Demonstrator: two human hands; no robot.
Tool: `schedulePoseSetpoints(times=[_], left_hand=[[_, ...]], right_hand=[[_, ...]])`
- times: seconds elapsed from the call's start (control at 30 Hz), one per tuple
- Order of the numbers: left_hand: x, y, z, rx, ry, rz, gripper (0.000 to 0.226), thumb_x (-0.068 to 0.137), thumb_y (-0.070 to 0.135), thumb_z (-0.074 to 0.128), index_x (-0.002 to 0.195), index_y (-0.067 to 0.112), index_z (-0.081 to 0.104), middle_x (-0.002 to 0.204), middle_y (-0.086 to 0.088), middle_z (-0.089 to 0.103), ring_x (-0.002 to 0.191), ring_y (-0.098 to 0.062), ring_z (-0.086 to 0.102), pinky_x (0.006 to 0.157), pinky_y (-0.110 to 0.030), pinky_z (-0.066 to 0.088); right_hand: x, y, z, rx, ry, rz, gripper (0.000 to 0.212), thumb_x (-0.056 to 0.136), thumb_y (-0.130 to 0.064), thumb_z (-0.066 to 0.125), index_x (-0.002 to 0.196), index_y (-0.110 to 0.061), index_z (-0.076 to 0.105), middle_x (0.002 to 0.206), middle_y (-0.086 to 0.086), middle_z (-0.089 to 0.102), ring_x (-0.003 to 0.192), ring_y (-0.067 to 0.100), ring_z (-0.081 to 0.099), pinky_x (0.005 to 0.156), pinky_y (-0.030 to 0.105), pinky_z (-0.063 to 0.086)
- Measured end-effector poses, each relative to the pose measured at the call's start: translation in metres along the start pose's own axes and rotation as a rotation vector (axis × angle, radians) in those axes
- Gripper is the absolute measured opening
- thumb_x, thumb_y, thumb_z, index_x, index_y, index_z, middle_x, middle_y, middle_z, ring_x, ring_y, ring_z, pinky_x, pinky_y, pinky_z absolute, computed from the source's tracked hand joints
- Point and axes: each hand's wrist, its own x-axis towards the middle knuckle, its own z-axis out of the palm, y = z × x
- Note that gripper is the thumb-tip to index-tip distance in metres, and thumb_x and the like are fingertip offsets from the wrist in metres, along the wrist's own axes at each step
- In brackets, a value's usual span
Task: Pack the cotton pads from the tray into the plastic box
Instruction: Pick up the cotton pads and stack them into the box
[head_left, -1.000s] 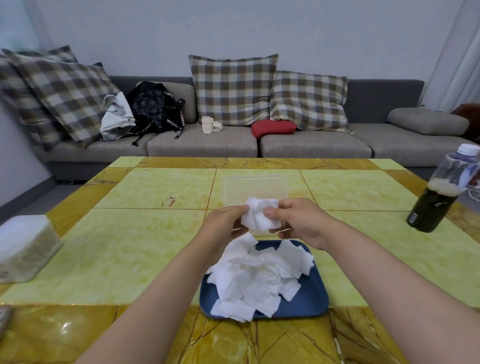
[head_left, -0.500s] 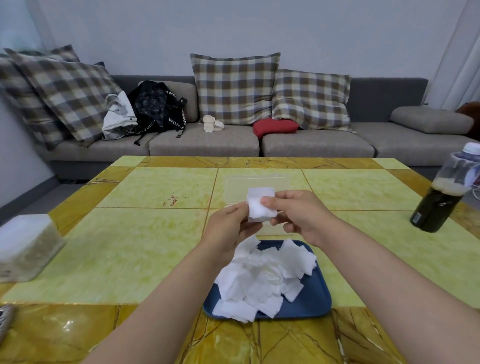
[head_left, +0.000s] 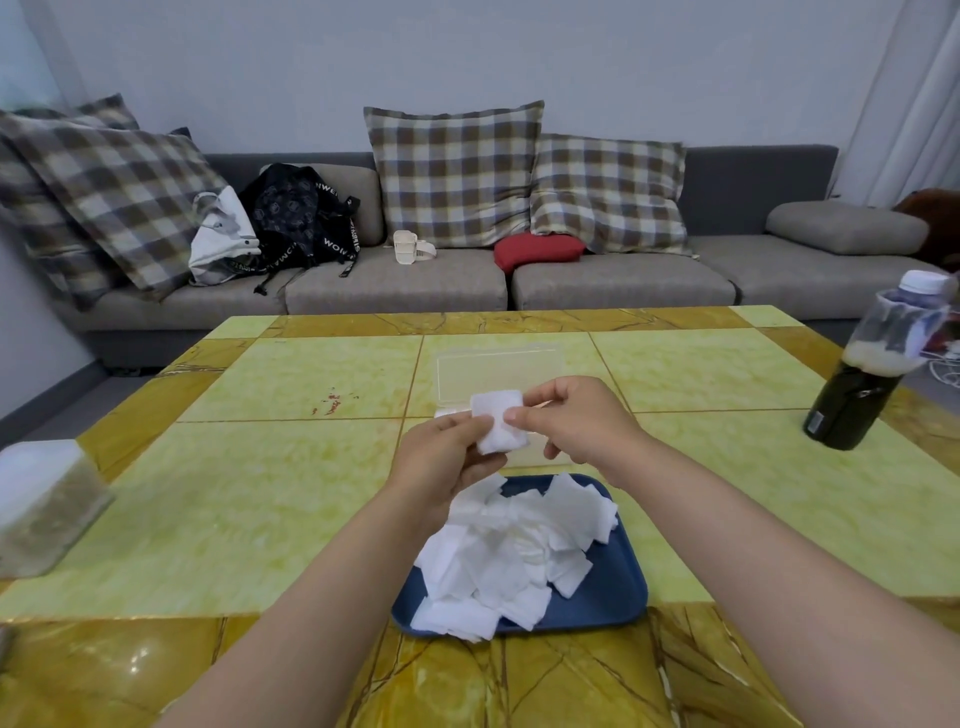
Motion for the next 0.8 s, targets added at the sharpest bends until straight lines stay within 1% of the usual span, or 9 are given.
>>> schedulePoseSetpoints(times=[0.2,0.3,0.4,0.47,0.53,0.57,0.6,0.67,0.8], left_hand=[[0.007,0.000,-0.014,0.076,0.109,-0.028,0.011,0.094,0.009,0.066,0.097,-0.001,0.066,0.110,-0.021,0.071,0.100,-0.030,0.072,0.077,-0.032,0.062],[0.008,-0.002,-0.015,0.119,0.107,-0.014,0.011,0.094,0.009,0.066,0.098,-0.001,0.066,0.111,-0.022,0.071,0.102,-0.030,0.072,0.079,-0.033,0.062],[0.010,-0.003,-0.013,0.155,0.103,0.002,0.017,0.094,0.010,0.066,0.103,-0.005,0.066,0.110,-0.021,0.071,0.099,-0.030,0.073,0.082,-0.035,0.062],[0.010,-0.004,-0.012,0.182,0.102,0.016,0.022,0.093,0.011,0.067,0.107,-0.006,0.066,0.109,-0.021,0.072,0.096,-0.029,0.074,0.082,-0.035,0.062],[0.009,-0.005,-0.012,0.206,0.099,0.029,0.021,0.093,0.012,0.067,0.106,-0.004,0.067,0.108,-0.020,0.072,0.094,-0.029,0.074,0.082,-0.035,0.062],[0.009,-0.005,-0.012,0.214,0.098,0.034,0.020,0.093,0.012,0.067,0.105,-0.003,0.068,0.108,-0.019,0.073,0.093,-0.028,0.074,0.083,-0.035,0.062],[0.008,-0.005,-0.011,0.218,0.099,0.036,0.019,0.093,0.012,0.067,0.105,-0.003,0.068,0.108,-0.019,0.073,0.093,-0.028,0.074,0.083,-0.035,0.062],[0.008,-0.004,-0.011,0.222,0.102,0.039,0.019,0.093,0.012,0.067,0.105,-0.003,0.068,0.108,-0.019,0.073,0.094,-0.028,0.074,0.082,-0.034,0.062],[0.006,-0.001,-0.011,0.215,0.113,0.036,0.016,0.093,0.012,0.066,0.104,0.000,0.069,0.108,-0.018,0.073,0.096,-0.030,0.074,0.083,-0.035,0.062]], right_hand=[[-0.005,0.017,-0.022,-0.450,-0.392,-0.033,0.012,0.081,-0.031,0.081,0.084,-0.020,0.077,0.083,-0.005,0.073,0.065,0.013,0.061,0.060,0.030,0.055],[-0.009,0.024,-0.016,-0.610,-0.471,-0.019,0.040,0.073,-0.049,0.084,0.105,-0.026,0.076,0.099,-0.015,0.069,0.092,0.008,0.066,0.081,0.028,0.057],[-0.013,0.027,-0.014,-0.640,-0.510,-0.036,0.055,0.070,-0.053,0.084,0.116,-0.026,0.074,0.101,-0.021,0.066,0.097,0.003,0.063,0.088,0.026,0.054],[-0.015,0.030,-0.014,-0.627,-0.560,-0.024,0.056,0.067,-0.056,0.084,0.113,-0.026,0.075,0.099,-0.025,0.067,0.093,0.000,0.064,0.081,0.023,0.053],[-0.014,0.033,-0.013,-0.619,-0.551,-0.017,0.036,0.071,-0.051,0.081,0.092,-0.022,0.076,0.075,-0.024,0.061,0.069,-0.002,0.058,0.064,0.021,0.044],[-0.014,0.033,-0.012,-0.613,-0.528,-0.023,0.027,0.077,-0.044,0.077,0.073,-0.019,0.067,0.060,-0.018,0.050,0.054,0.002,0.047,0.056,0.023,0.037],[-0.013,0.033,-0.012,-0.583,-0.514,-0.014,0.037,0.083,-0.036,0.073,0.060,-0.018,0.050,0.053,-0.011,0.036,0.046,0.009,0.034,0.052,0.026,0.028],[-0.012,0.028,-0.012,-0.492,-0.500,-0.004,0.048,0.090,-0.024,0.063,0.056,-0.020,0.029,0.055,-0.006,0.023,0.045,0.013,0.020,0.050,0.029,0.019],[-0.011,0.022,-0.016,-0.337,-0.451,0.078,0.043,0.090,-0.018,0.055,0.060,-0.021,0.024,0.059,-0.005,0.023,0.054,0.015,0.021,0.053,0.030,0.019]])
